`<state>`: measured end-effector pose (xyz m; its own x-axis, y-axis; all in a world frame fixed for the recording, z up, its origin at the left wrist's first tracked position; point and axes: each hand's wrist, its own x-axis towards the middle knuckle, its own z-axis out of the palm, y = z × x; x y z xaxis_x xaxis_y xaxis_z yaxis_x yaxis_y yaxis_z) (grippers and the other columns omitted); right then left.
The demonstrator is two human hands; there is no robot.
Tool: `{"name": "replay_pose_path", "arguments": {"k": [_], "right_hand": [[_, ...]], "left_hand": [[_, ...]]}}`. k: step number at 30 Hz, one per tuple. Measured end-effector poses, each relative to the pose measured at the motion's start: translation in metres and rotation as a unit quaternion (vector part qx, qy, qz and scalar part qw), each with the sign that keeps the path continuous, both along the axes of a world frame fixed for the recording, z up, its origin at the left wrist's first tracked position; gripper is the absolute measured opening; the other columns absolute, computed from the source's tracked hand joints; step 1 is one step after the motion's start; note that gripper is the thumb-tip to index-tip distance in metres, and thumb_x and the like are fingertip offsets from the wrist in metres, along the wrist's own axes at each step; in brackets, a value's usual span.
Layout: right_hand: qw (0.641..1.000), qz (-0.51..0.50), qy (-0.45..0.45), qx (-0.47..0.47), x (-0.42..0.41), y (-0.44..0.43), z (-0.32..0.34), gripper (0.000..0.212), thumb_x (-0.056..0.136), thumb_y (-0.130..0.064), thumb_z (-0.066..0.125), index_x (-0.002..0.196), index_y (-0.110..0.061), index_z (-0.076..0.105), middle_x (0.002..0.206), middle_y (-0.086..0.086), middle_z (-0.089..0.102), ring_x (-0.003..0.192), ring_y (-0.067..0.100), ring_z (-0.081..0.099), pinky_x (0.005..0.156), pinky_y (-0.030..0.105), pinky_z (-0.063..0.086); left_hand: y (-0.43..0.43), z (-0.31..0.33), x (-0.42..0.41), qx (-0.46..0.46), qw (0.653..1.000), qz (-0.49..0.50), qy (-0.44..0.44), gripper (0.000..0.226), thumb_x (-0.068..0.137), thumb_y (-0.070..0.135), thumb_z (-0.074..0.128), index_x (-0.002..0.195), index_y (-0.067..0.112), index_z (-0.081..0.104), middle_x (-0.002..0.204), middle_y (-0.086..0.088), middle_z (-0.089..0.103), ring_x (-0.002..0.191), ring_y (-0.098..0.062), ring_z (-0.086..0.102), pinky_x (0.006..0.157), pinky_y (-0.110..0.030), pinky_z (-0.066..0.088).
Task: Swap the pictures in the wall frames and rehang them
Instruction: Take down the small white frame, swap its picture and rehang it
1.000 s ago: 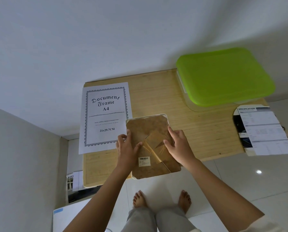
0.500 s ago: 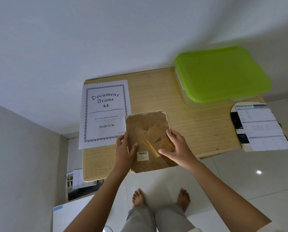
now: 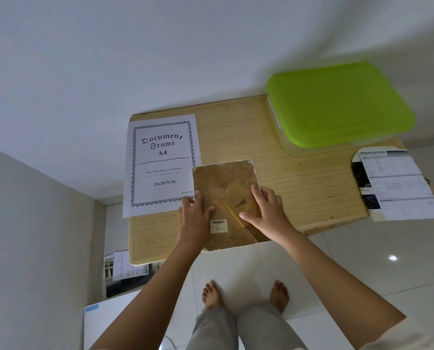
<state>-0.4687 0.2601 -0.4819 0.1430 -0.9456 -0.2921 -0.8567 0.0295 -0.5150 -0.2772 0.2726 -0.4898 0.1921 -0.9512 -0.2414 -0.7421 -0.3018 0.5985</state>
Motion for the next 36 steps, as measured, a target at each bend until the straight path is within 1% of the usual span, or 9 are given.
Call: {"name": "replay_pose_path", "arguments": {"k": [3,6,8,11,15,23,29,34,36], "right_hand": [[1.000,-0.007,0.009,0.011,0.002,-0.004,0.004,0.079,0.085,-0.050,0.055,0.147,-0.023,0.014,0.144,0.006,0.021,0.129,0.026,0.023,0.105,0.034,0.028],[1.000,-0.015,0.005,0.020,0.004,-0.006,0.007,0.079,0.084,-0.050,0.057,0.146,-0.024,0.016,0.143,0.006,0.021,0.128,0.026,0.023,0.104,0.035,0.029],[1.000,-0.017,-0.002,0.026,0.004,-0.005,0.008,0.079,0.084,-0.050,0.058,0.146,-0.024,0.016,0.143,0.005,0.021,0.129,0.026,0.023,0.105,0.035,0.028],[0.999,-0.022,-0.019,0.036,0.001,-0.004,0.008,0.081,0.082,-0.050,0.059,0.146,-0.026,0.015,0.143,0.002,0.021,0.130,0.025,0.022,0.106,0.036,0.028],[0.997,-0.027,-0.044,0.059,-0.002,-0.009,0.010,0.090,0.078,-0.050,0.065,0.147,-0.026,0.013,0.141,-0.001,0.021,0.131,0.024,0.023,0.106,0.037,0.029],[0.992,-0.030,-0.077,0.100,-0.003,-0.024,0.012,0.102,0.069,-0.048,0.075,0.147,-0.031,0.011,0.135,-0.005,0.020,0.130,0.019,0.026,0.108,0.034,0.029],[0.992,-0.012,-0.053,0.115,-0.003,-0.030,0.015,0.107,0.067,-0.048,0.076,0.147,-0.032,0.007,0.131,-0.003,0.021,0.124,0.020,0.031,0.103,0.033,0.034],[0.990,0.001,-0.034,0.135,-0.003,-0.040,0.023,0.115,0.063,-0.046,0.080,0.147,-0.032,0.003,0.127,-0.003,0.024,0.113,0.017,0.043,0.097,0.032,0.041],[0.989,0.004,-0.031,0.143,-0.002,-0.044,0.024,0.117,0.062,-0.044,0.081,0.147,-0.032,0.003,0.128,-0.003,0.024,0.112,0.018,0.044,0.096,0.033,0.042]], "left_hand": [[-0.003,0.002,0.000,0.001,1.000,-0.006,-0.008,0.055,0.093,0.036,0.050,0.140,0.017,0.030,0.120,-0.011,0.036,0.111,-0.026,0.039,0.090,-0.035,0.038],[-0.004,0.003,0.000,0.011,1.000,-0.014,-0.013,0.057,0.093,0.037,0.049,0.142,0.017,0.027,0.120,-0.012,0.035,0.112,-0.028,0.040,0.092,-0.037,0.038],[-0.006,0.001,0.004,0.028,0.999,-0.026,-0.010,0.064,0.092,0.041,0.050,0.145,0.020,0.020,0.123,-0.012,0.035,0.113,-0.029,0.040,0.095,-0.039,0.039],[-0.017,0.001,0.015,0.069,0.996,-0.043,0.028,0.079,0.087,0.046,0.055,0.148,0.025,0.008,0.129,-0.012,0.035,0.117,-0.030,0.043,0.098,-0.043,0.042],[-0.025,0.007,0.020,0.098,0.992,-0.075,0.025,0.089,0.084,0.047,0.059,0.148,0.024,0.001,0.132,-0.012,0.035,0.121,-0.029,0.044,0.097,-0.040,0.043],[-0.029,0.008,0.018,0.091,0.989,-0.112,-0.029,0.089,0.084,0.051,0.057,0.148,0.020,0.003,0.134,-0.014,0.037,0.121,-0.029,0.045,0.094,-0.038,0.044],[-0.026,0.007,0.016,0.081,0.991,-0.106,-0.026,0.088,0.086,0.051,0.054,0.148,0.019,0.001,0.132,-0.012,0.037,0.120,-0.029,0.045,0.093,-0.036,0.043],[-0.026,0.008,0.015,0.088,0.990,-0.108,-0.033,0.089,0.085,0.052,0.054,0.148,0.020,0.000,0.133,-0.012,0.037,0.120,-0.029,0.045,0.094,-0.037,0.043],[-0.026,0.008,0.014,0.089,0.990,-0.105,-0.033,0.089,0.085,0.051,0.054,0.148,0.020,0.000,0.134,-0.012,0.036,0.121,-0.029,0.044,0.095,-0.036,0.042]]}}
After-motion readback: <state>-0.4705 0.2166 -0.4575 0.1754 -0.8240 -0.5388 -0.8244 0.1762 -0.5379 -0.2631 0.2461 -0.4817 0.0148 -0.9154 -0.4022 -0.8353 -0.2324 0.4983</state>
